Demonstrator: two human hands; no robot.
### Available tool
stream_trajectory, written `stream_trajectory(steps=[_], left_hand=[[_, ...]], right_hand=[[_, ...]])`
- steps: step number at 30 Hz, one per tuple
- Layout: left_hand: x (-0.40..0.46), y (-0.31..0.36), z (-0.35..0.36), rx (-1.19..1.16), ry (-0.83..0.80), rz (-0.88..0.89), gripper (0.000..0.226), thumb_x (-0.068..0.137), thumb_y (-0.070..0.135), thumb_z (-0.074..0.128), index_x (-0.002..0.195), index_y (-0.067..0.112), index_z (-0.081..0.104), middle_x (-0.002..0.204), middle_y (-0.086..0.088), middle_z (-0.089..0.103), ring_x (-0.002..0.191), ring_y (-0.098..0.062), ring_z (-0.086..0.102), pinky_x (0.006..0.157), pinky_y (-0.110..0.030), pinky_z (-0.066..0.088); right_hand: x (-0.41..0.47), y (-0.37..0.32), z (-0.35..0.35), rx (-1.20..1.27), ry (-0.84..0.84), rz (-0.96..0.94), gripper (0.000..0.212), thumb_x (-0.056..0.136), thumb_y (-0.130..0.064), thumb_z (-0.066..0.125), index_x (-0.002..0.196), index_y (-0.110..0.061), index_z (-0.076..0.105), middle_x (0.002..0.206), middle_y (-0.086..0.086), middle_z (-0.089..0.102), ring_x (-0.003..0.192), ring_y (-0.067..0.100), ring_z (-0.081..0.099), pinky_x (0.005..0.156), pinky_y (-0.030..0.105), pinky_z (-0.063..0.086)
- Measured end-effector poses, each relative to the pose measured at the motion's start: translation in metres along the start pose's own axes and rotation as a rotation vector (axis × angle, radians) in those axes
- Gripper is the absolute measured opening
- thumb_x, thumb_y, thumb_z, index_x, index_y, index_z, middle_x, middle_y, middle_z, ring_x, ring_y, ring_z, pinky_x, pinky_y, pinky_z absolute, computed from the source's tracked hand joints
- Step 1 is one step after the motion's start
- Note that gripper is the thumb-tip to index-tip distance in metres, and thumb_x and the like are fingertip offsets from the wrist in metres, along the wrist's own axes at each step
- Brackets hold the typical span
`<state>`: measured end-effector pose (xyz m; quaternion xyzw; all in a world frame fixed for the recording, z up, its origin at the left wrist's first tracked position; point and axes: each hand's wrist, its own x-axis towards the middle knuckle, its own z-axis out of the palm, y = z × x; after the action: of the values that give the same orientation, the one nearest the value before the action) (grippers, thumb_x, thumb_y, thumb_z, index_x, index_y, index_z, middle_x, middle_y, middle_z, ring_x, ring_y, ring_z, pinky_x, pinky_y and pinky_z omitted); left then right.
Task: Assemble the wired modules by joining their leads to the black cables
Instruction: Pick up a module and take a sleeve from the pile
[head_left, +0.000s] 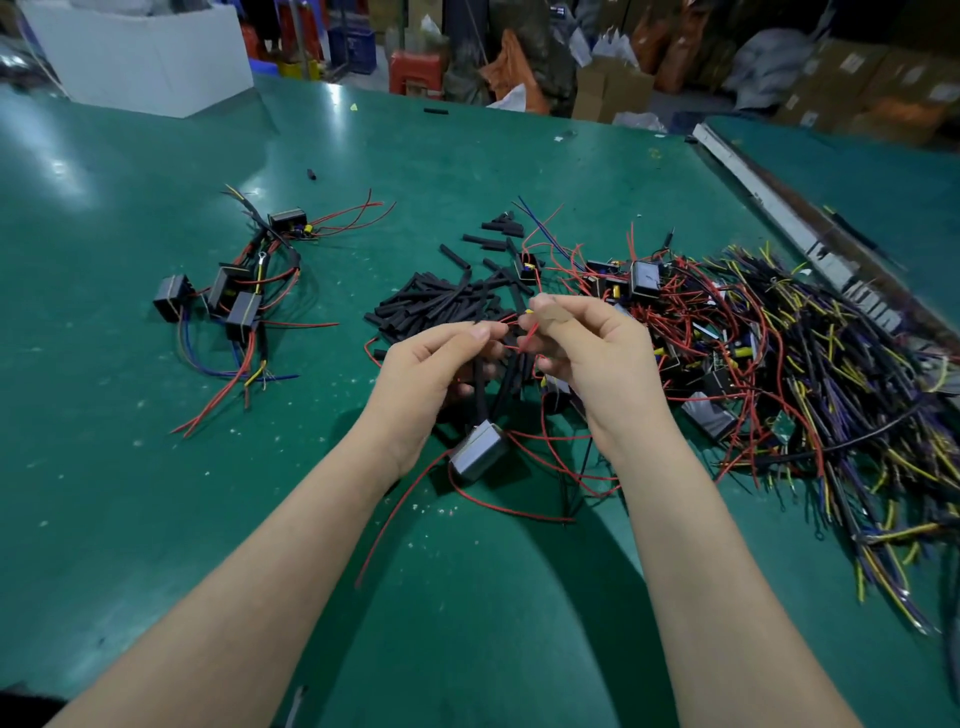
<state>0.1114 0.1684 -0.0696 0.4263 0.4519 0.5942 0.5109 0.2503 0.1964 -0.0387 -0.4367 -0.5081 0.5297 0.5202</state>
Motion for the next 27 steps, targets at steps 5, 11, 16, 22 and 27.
stream_trajectory(steps=[5, 11, 16, 22, 27], left_hand=[[0.001, 0.003, -0.002, -0.022, 0.023, -0.016, 0.028, 0.094, 0.021, 0.054, 0.081, 0.030, 0.077, 0.074, 0.008, 0.070, 0.069, -0.003, 0.061, 0.058, -0.017, 0.039], [0.004, 0.002, -0.002, -0.018, 0.053, 0.000, 0.031, 0.094, 0.020, 0.053, 0.079, 0.030, 0.077, 0.083, 0.009, 0.072, 0.078, -0.004, 0.061, 0.068, -0.024, 0.038], [0.005, -0.003, -0.003, -0.096, -0.009, 0.038, 0.025, 0.091, 0.023, 0.055, 0.081, 0.025, 0.077, 0.078, 0.003, 0.072, 0.078, -0.010, 0.066, 0.077, -0.023, 0.050], [0.002, -0.006, -0.002, 0.009, 0.040, 0.109, 0.023, 0.097, 0.022, 0.051, 0.085, 0.023, 0.071, 0.063, 0.002, 0.065, 0.060, -0.013, 0.064, 0.065, -0.022, 0.054], [-0.007, 0.000, 0.015, 0.076, 0.042, 0.147, 0.021, 0.098, 0.019, 0.048, 0.084, 0.017, 0.064, 0.062, 0.005, 0.062, 0.053, -0.008, 0.056, 0.056, -0.018, 0.048]], right_hand=[[0.000, -0.001, -0.003, 0.095, 0.000, 0.014, 0.008, 0.097, -0.027, 0.056, 0.096, -0.021, 0.061, 0.076, 0.002, 0.073, 0.071, 0.018, 0.070, 0.051, 0.019, 0.049], [0.006, 0.001, -0.010, -0.010, 0.082, -0.057, 0.009, 0.097, -0.026, 0.056, 0.093, -0.024, 0.064, 0.067, -0.003, 0.071, 0.064, 0.008, 0.061, 0.051, 0.017, 0.045], [0.009, 0.008, -0.016, -0.268, 0.094, -0.163, 0.009, 0.096, -0.024, 0.057, 0.088, -0.024, 0.060, 0.066, -0.001, 0.071, 0.062, 0.010, 0.066, 0.058, 0.023, 0.051], [0.006, 0.012, -0.008, -0.459, 0.008, -0.243, 0.009, 0.094, -0.026, 0.061, 0.085, -0.027, 0.059, 0.069, -0.008, 0.064, 0.064, 0.009, 0.060, 0.065, 0.026, 0.049], [-0.002, 0.003, -0.008, -0.310, -0.096, -0.170, 0.014, 0.101, -0.020, 0.047, 0.088, -0.022, 0.049, 0.063, -0.001, 0.062, 0.049, 0.010, 0.060, 0.047, 0.020, 0.047]])
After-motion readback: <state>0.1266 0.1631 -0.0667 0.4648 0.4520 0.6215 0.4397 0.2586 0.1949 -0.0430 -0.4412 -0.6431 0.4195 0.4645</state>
